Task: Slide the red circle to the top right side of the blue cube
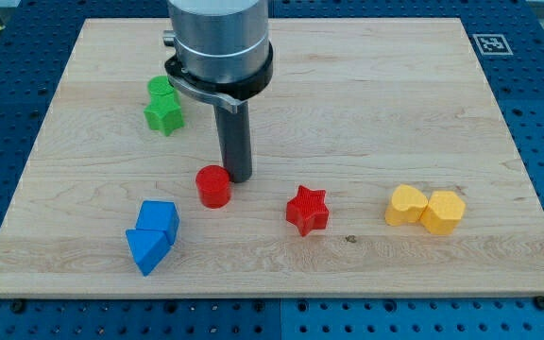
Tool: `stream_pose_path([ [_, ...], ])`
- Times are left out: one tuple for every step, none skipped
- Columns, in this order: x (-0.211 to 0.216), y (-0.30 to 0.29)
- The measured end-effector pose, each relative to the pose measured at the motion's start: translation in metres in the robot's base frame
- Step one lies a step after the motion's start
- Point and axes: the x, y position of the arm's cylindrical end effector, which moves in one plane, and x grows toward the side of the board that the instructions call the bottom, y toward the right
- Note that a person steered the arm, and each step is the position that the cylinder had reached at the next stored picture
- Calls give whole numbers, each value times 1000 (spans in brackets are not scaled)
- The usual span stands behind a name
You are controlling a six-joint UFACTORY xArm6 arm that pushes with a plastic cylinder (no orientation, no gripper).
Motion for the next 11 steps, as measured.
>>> stream_pose_path([
  [19, 13],
  [22, 13],
  [17, 13],
  [16, 13],
  [16, 12],
  [16, 1],
  [16, -16],
  [16, -35],
  [15, -26],
  [-6, 38],
  [-6, 93],
])
